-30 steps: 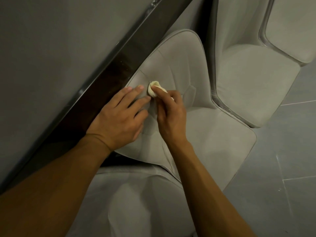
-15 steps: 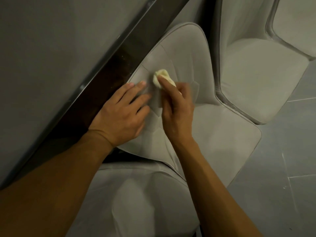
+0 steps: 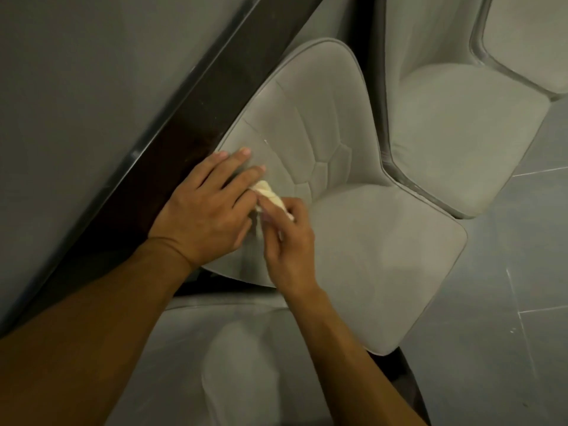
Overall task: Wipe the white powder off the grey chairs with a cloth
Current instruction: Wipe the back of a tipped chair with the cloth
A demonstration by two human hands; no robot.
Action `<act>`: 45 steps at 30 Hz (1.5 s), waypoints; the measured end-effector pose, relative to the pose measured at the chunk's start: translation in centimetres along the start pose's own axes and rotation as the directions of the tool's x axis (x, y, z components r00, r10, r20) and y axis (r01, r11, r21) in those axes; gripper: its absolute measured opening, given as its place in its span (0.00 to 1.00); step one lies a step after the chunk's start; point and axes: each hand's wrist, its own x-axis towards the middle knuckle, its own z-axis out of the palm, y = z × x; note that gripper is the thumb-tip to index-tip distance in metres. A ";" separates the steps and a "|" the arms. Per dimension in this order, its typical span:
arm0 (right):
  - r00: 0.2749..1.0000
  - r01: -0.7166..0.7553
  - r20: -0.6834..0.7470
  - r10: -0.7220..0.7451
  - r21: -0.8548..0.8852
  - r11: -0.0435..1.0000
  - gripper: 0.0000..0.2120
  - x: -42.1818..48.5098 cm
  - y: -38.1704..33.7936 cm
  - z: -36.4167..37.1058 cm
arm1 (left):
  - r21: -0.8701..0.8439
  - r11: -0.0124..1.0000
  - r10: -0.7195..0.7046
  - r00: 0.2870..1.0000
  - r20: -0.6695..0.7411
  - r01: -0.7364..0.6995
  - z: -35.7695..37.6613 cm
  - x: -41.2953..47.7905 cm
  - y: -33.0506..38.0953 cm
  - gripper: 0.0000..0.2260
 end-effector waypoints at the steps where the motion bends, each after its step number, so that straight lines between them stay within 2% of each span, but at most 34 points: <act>1: 0.999 -0.026 0.022 0.025 0.011 1.000 0.16 -0.4 0.2 0.7 | 0.000 1.000 0.001 1.000 0.007 -0.001 0.0 0.0 0.0 0.14; 3: 0.987 -0.160 0.020 0.160 -0.022 0.987 0.16 -1.0 2.2 1.4 | 0.003 1.000 0.007 1.000 0.025 -0.007 -0.2 0.0 -0.1 0.13; 5: 0.947 -0.310 0.045 0.319 -0.149 0.939 0.15 -1.5 4.8 1.1 | 0.004 1.000 0.007 1.000 0.029 -0.008 -0.2 -0.1 -0.1 0.11; 7: 0.907 -0.383 0.082 0.412 -0.245 0.891 0.14 -1.7 6.3 0.1 | -0.003 1.000 0.005 0.999 0.037 -0.005 -0.3 -0.1 -0.1 0.11; 9: 0.930 -0.351 0.033 0.365 -0.208 0.913 0.13 -1.1 5.6 -0.8 | -0.004 1.000 0.001 0.999 0.038 -0.001 -0.3 0.0 -0.1 0.11; 11: 0.980 -0.197 -0.040 0.194 -0.107 0.974 0.14 -0.5 3.6 -0.9 | -0.004 1.000 -0.002 1.000 0.025 0.002 -0.3 -0.1 0.0 0.11; 13: 0.996 -0.089 0.002 0.089 -0.049 0.995 0.16 -0.3 1.8 0.0 | -0.012 1.000 0.001 1.000 0.008 -0.001 -0.2 0.0 0.0 0.11; 14: 0.992 -0.107 0.065 0.110 -0.040 0.993 0.16 -0.5 1.4 0.8 | -0.015 1.000 0.005 1.000 0.003 -0.005 -0.2 0.0 0.0 0.11; 15: 0.977 -0.182 0.104 0.187 -0.054 0.982 0.15 -0.8 1.8 1.6 | -0.014 1.000 0.009 1.000 0.006 -0.009 -0.2 0.0 0.0 0.12; 17: 0.866 -0.497 0.088 0.492 0.058 0.866 0.09 -0.6 2.2 2.3 | -0.011 1.000 0.012 0.999 0.034 -0.012 -0.2 0.0 -0.1 0.13; 18: 0.791 -0.612 0.080 0.607 0.112 0.783 0.16 -0.8 3.2 2.2 | -0.009 1.000 0.012 0.999 0.047 -0.012 -0.1 0.0 -0.1 0.13; 19: 0.763 -0.644 0.094 0.640 0.019 0.765 0.19 -0.8 4.1 1.7 | -0.006 1.000 0.009 0.998 0.055 -0.009 -0.1 -0.1 -0.1 0.13; 20: 0.759 -0.634 0.113 0.641 -0.097 0.767 0.18 -0.8 4.7 1.1 | -0.003 1.000 0.006 0.998 0.057 -0.006 -0.2 -0.1 -0.1 0.12; 21: 0.792 -0.553 0.137 0.595 -0.253 0.794 0.14 -1.1 5.5 0.5 | -0.004 1.000 0.005 0.999 0.054 -0.005 -0.2 -0.1 -0.1 0.11; 22: 0.828 -0.473 0.142 0.543 -0.345 0.811 0.13 -1.4 6.2 -0.1 | -0.009 1.000 0.004 0.999 0.052 -0.003 -0.2 -0.1 -0.1 0.11; 23: 0.869 -0.407 0.130 0.477 -0.362 0.839 0.13 -1.5 6.7 -0.5 | -0.011 1.000 0.004 0.999 0.050 -0.004 -0.2 -0.1 0.0 0.11; 26: 0.967 -0.253 -0.032 0.251 -0.122 0.960 0.15 -1.3 4.8 -0.4 | 0.000 1.000 -0.002 0.999 0.038 0.002 -0.2 -0.2 -0.1 0.11; 29: 0.998 -0.054 -0.042 0.055 0.022 0.998 0.17 -0.4 0.7 0.5 | 0.002 1.000 -0.014 1.000 0.014 0.014 0.0 -0.1 0.0 0.16; 31: 0.999 -0.024 -0.030 0.025 0.025 0.999 0.17 -0.2 -0.5 1.3 | 0.008 1.000 -0.018 1.000 0.000 0.018 0.0 0.0 0.1 0.17; 33: 0.991 -0.129 0.026 0.129 0.005 0.992 0.17 -0.5 0.6 1.8 | 0.005 1.000 -0.008 1.000 0.000 0.008 0.0 -0.1 0.0 0.15; 35: 0.953 -0.288 0.077 0.292 -0.056 0.956 0.17 -1.3 2.6 1.8 | 0.004 1.000 0.000 1.000 0.014 0.000 -0.1 -0.1 -0.1 0.12; 37: 0.948 -0.318 -0.031 0.317 -0.035 0.947 0.16 -2.4 3.9 1.1 | 0.001 1.000 0.001 1.000 0.018 -0.001 -0.1 -0.2 -0.1 0.10; 39: 0.921 -0.355 -0.150 0.361 0.062 0.933 0.15 -3.3 4.6 0.6 | -0.010 1.000 0.002 1.000 0.008 -0.002 0.0 -0.2 -0.1 0.09; 41: 0.842 -0.473 -0.188 0.506 0.194 0.859 0.14 -3.6 4.9 0.2 | -0.018 1.000 0.006 1.000 0.003 -0.006 -0.1 -0.2 -0.1 0.09; 45: 0.638 -0.657 -0.128 0.760 0.425 0.623 0.13 -3.5 5.3 -0.3 | -0.021 1.000 -0.001 1.000 -0.004 0.001 -0.1 -0.2 -0.1 0.07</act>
